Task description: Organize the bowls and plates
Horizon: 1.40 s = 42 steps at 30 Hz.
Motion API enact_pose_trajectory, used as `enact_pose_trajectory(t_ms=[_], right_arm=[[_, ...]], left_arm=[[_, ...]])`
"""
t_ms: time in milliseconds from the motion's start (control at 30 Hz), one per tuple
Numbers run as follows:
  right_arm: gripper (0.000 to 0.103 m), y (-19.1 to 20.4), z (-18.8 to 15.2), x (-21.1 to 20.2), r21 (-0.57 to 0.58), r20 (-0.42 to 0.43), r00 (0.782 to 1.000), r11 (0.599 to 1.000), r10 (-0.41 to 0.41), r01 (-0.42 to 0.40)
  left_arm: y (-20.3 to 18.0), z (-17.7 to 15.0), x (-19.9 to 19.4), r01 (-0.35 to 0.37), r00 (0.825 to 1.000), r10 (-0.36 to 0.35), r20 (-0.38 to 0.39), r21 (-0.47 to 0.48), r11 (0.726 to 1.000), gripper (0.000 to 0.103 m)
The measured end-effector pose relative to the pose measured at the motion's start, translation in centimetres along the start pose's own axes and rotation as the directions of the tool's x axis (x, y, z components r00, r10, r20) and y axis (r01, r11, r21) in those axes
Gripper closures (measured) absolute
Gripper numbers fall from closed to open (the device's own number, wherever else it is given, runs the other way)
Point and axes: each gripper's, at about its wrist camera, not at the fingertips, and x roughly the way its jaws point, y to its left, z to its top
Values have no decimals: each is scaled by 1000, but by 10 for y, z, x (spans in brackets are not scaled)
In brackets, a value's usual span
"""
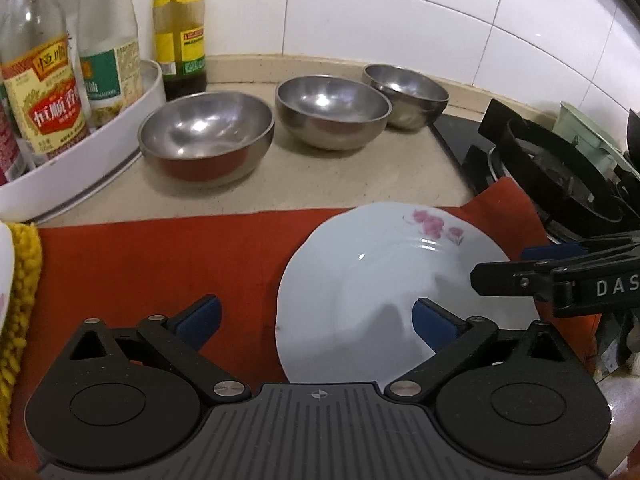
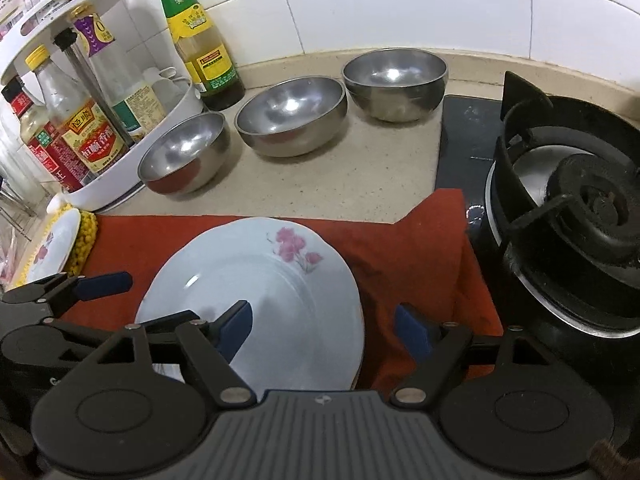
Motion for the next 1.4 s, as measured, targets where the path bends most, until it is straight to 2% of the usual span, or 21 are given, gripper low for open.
enact_pose_trajectory(t_ms=[133,167,267,400,533,633,800,900,1033,1133,1300,1400], right_arm=[[27,3,1,0,20,-12,998,998,58,-58],[22,4,1,0,33,-26,996,996,87,-86],[13,9,-2,3,30,-32,994,994,102,-101],[10,11,0,3,46,-32,992,992,118,-117],[10,11,3,9,116,-69,978,975,197,-188],[10,24,4,17,117,-76,968,966,239,-229],[14,48,16,23,4,-74,973,975,220,-221],[15,50,22,17,-40,-41,980,980,195,-197],[15,34,22,6,-29,-1,996,995,94,-94],[15,18,16,5,17,-7,999,999,31,-31],[15,4,4,5,97,-13,998,994,54,-52],[16,-1,3,0,105,-2,997,992,75,-74]], left_arm=[[-5,-4,4,29,999,-29,-27,6,1000,0],[-6,-5,5,42,999,-41,-35,4,999,0],[-8,-8,11,90,994,-90,-66,-12,996,0],[-14,-10,11,104,993,-103,-63,9,995,0],[-8,-9,4,40,998,-40,-39,-18,999,0],[10,-6,-4,12,1000,-14,-28,-56,998,0],[25,-11,-12,-34,999,33,-21,-70,997,0],[35,-14,-19,-52,999,51,-11,-96,994,0],[30,-13,-14,-1,1000,0,-11,-70,998,0],[19,-12,-2,16,999,-18,-41,-46,999,0],[6,-13,3,142,987,-144,-74,-32,989,1],[-12,-16,1,126,990,-122,-64,65,990,0]])
